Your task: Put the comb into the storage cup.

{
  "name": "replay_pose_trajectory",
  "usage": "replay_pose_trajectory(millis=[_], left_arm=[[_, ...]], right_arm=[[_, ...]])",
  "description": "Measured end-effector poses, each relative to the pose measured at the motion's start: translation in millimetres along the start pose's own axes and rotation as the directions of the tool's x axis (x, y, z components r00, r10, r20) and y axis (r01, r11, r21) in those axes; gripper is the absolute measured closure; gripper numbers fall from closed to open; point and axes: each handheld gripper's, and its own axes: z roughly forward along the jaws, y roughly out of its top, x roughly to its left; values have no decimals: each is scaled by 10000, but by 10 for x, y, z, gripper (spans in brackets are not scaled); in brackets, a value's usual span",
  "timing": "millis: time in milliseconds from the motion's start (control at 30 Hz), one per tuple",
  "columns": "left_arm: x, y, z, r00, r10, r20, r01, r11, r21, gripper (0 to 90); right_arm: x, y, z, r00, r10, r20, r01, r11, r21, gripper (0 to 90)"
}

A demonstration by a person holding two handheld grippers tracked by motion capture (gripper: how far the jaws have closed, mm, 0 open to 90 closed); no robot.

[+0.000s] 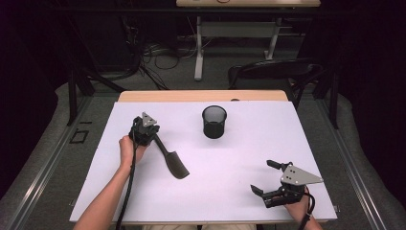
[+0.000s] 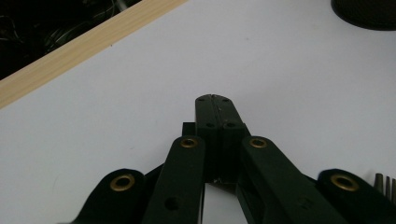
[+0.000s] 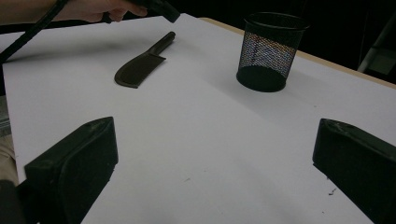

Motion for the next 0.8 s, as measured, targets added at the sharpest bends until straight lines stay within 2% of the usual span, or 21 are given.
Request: replay_pose_trajectory(millis=[100, 467, 800], left_arm=[[-7, -1, 67, 10000, 22, -54, -21, 9999, 139, 900], [-30, 0, 250, 9985, 524, -184, -505, 9944, 930, 900], [-6, -43, 320, 9983, 497, -309, -449, 9891, 1400, 900]], right_arm=[[-1, 0, 0, 10000, -15, -12, 15, 10000, 9, 0], [-6, -2, -5, 10000, 4, -2, -4, 10000, -20, 0], [-7, -1, -8, 10000, 8, -11, -8, 10000, -7, 0]])
